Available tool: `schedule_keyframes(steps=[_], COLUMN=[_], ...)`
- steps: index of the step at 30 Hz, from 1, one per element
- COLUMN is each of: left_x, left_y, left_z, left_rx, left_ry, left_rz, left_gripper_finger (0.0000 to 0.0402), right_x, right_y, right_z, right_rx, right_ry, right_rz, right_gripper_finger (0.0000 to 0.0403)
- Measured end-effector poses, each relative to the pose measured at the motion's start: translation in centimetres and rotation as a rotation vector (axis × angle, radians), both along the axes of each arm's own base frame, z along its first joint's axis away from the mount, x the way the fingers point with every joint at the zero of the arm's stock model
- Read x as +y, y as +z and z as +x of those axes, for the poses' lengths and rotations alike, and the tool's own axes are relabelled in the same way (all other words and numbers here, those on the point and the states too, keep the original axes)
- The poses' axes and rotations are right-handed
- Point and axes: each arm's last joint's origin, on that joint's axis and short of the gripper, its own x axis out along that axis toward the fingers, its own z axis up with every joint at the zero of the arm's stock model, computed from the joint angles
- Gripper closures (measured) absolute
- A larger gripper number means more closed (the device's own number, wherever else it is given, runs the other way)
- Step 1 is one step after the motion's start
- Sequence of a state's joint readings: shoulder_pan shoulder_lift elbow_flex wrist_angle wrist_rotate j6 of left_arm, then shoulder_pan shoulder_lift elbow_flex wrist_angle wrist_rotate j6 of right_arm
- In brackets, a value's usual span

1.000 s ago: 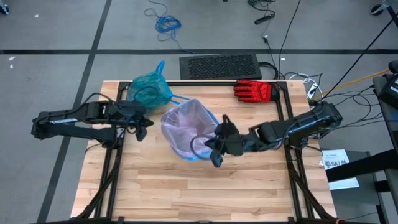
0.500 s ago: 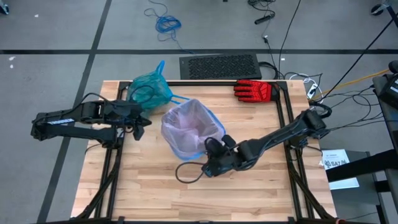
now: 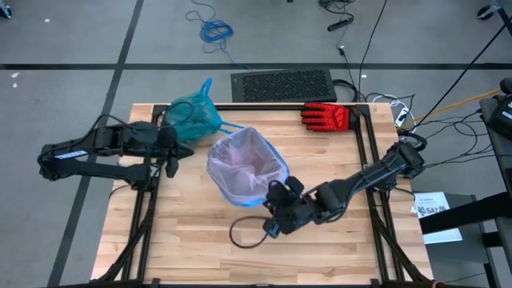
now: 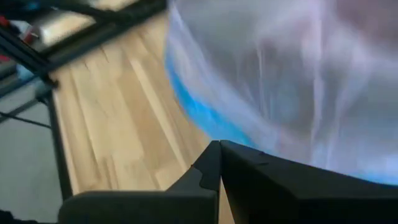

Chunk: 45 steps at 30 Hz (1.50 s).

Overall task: Place trash/remove bag and relplace
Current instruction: Insert a new pink trash bag into the black trash bin

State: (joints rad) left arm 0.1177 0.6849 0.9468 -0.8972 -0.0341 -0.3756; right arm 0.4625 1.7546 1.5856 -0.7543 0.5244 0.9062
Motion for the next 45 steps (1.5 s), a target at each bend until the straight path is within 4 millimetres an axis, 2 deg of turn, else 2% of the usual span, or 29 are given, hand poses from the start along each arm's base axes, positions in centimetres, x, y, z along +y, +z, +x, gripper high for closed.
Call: schedule_keyframes(steps=[3, 7, 14, 21, 24, 29, 33, 38, 42, 45], left_x=[0.0, 0.1, 0.1, 0.1, 0.1, 0.0, -0.1, -0.1, -0.1, -0.1], left_y=[0.4, 0.3, 0.3, 0.2, 0.0, 0.0, 0.1, 0.0, 0.0, 0.0], left_z=[0.0, 0.0, 0.0, -0.1, -0.2, -0.2, -0.2, -0.2, -0.2, -0.2], left_rx=[-0.008, -0.002, 0.000, 0.018, 0.035, 0.033, 0.030, 0.031, 0.032, 0.031], left_ry=[-0.007, 0.010, 0.013, 0.012, 0.011, 0.005, -0.014, -0.015, -0.017, -0.017], left_rz=[0.016, 0.029, 0.029, 0.026, 0.024, 0.020, 0.007, 0.006, 0.005, 0.005], left_gripper_finger=[0.0402, 0.0402, 0.0402, 0.0402, 0.0402, 0.0402, 0.0402, 0.0402, 0.0402, 0.0402], right_x=[-0.7, -2.1, -4.1, -4.3, -3.5, -2.2, -1.6, -1.4, -0.8, 0.9], right_y=[1.8, 3.0, 3.8, 4.8, 4.0, 1.1, -1.7, -4.8, -5.6, -4.4], right_z=[0.7, 1.7, 3.5, 4.7, 5.0, 6.0, 6.2, 5.5, 4.9, 4.5], right_rx=[-0.048, -0.084, -0.163, -0.293, -0.269, -0.184, -0.051, 0.148, 0.206, 0.123], right_ry=[0.035, 0.074, 0.141, 0.270, 0.305, 0.311, 0.253, 0.112, 0.072, 0.124], right_rz=[-0.032, -0.100, -0.204, -0.140, -0.125, -0.080, -0.050, -0.008, 0.009, -0.017], right_gripper_finger=[0.0403, 0.0403, 0.0403, 0.0403, 0.0403, 0.0403, 0.0403, 0.0403, 0.0403, 0.0403])
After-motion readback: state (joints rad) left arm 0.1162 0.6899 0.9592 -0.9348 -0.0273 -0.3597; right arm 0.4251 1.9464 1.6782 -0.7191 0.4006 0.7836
